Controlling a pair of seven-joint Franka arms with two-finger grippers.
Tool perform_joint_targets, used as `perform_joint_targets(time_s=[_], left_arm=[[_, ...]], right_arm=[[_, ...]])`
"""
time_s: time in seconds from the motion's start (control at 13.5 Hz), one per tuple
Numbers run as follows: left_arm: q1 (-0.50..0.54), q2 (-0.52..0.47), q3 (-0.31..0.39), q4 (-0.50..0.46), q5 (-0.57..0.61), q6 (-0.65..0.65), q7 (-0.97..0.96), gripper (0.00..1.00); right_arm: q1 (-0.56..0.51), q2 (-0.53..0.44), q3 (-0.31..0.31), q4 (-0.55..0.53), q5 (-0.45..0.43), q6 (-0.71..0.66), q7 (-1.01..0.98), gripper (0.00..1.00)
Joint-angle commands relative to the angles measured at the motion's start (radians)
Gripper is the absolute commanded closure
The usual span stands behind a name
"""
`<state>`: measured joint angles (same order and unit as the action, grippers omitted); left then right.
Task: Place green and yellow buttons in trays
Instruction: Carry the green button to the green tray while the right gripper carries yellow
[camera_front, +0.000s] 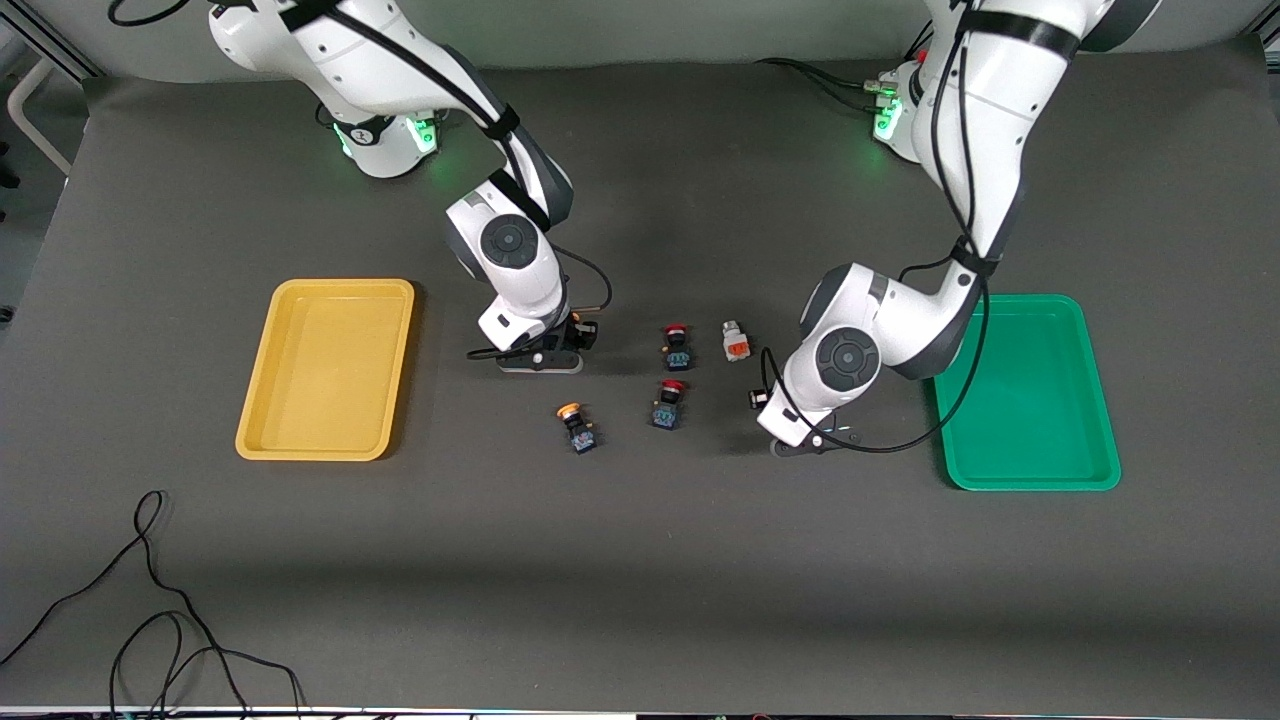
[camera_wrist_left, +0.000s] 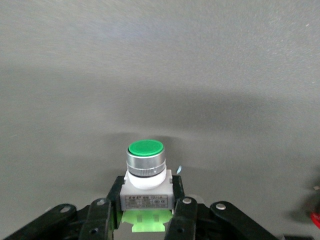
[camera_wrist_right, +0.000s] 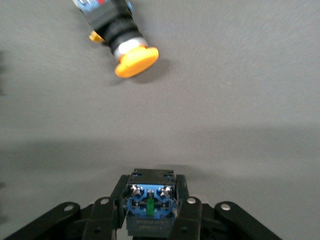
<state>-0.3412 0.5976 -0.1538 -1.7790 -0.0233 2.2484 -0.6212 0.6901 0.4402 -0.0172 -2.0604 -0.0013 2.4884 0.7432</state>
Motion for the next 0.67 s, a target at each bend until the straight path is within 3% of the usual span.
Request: perform_joint_targets(time_s=[0.0,0.15,0.37,0.52,0.59], left_arm=[[0.059,-0.163,0.011,-0.023,-0.001,-0.183,0.071,1.00],[0.140,-0.263,0.014,-0.025,-0.001,-0.312,0.184,1.00],[0.371,-0.324,0.016,-0.025,0.013,-0.411,0.589,1.00],[0.537,-0.309,0.017,-0.026,0.013,-0.389,0.864,1.00],[0.603,-0.282,0.017,-0.026,0.014,-0.368,0.984,1.00]], right_arm=[[-0.003,-0.081,-0.004,0.122,-0.013,-0.251,-0.004,0.66],[-0.032,-0.109,-0.004,0.224,-0.011,-0.414,-0.034,0.66],[-0.136,-0.194,-0.041,0.232,-0.009,-0.502,-0.265,0.66],[-0.175,-0.239,-0.133,0.224,-0.009,-0.548,-0.443,0.66],[-0.175,-0.251,-0.217,0.211,-0.008,-0.548,-0.556,0.66]])
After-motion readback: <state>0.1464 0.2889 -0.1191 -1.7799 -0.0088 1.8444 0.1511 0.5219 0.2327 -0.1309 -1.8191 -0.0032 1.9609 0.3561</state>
